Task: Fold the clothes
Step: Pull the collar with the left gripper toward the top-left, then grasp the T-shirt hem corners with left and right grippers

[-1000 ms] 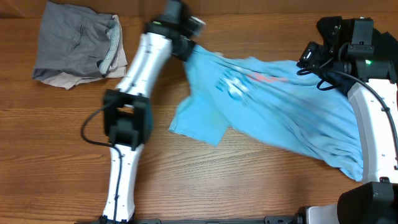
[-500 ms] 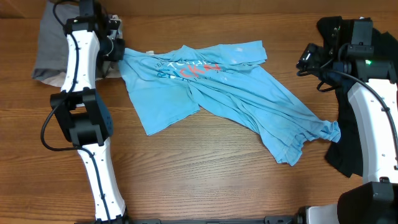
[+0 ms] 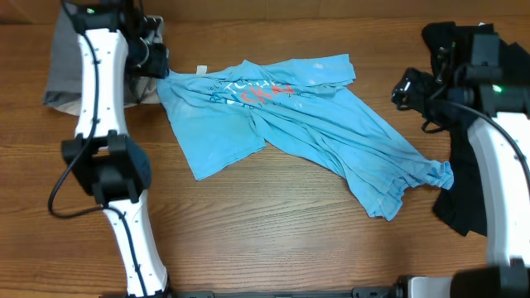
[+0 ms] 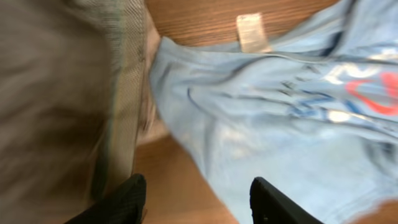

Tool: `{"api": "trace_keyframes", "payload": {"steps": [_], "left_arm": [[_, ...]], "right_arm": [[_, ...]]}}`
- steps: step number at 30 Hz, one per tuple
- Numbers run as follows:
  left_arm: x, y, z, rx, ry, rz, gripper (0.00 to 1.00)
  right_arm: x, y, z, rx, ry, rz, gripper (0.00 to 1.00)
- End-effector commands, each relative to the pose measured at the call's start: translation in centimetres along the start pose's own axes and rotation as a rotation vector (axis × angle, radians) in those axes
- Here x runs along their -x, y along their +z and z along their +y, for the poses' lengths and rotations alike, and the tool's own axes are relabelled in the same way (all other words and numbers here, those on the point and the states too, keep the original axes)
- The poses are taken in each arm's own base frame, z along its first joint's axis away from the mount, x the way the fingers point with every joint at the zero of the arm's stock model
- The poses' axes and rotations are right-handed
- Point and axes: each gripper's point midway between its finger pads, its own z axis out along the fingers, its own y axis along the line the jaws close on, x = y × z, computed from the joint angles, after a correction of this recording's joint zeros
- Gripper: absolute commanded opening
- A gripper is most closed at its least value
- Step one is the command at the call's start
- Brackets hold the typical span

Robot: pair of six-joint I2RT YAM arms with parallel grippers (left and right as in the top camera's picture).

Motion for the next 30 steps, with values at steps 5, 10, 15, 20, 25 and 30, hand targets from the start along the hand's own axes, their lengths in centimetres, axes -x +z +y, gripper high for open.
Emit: {"api": "trace_keyframes", "payload": {"steps": [5, 10, 15, 20, 25, 30], "left_arm": [[-1.3, -12.7, -4.4, -0.013, -0.087, -0.147, 0.59], [-3.8, -14.9, -8.6, -0.039, -0.013, -0.098, 0.67], [-4.6, -15.1, -10.3, 0.000, 0.016, -0.079, 0.71], [-4.8, -16.4, -11.5, -0.038, -0.015, -0.107, 0.71], [-6.5, -18.3, -11.2, -0.014, -0.019, -0.123, 0.72], [-8.6, -17.5, -10.8, 0.007, -0.036, -0.057, 0.73]], "right_arm": [[-3.0, -11.3, 0.2, 0.082, 0.033, -0.173, 0.95], [-7.5, -12.6, -1.6, 0.029, 0.091, -0.058, 0.95], [-9.6, -12.2, -2.8, -0.005, 0.148, -0.023, 0.95], [-12.8, -9.8, -4.1, -0.021, 0.181, 0.044, 0.96], [-14.8, -7.3, -3.8, 0.045, 0.183, 0.089, 0.98], [-15.9, -3.8, -3.0, 0.108, 0.179, 0.142, 0.98]]}}
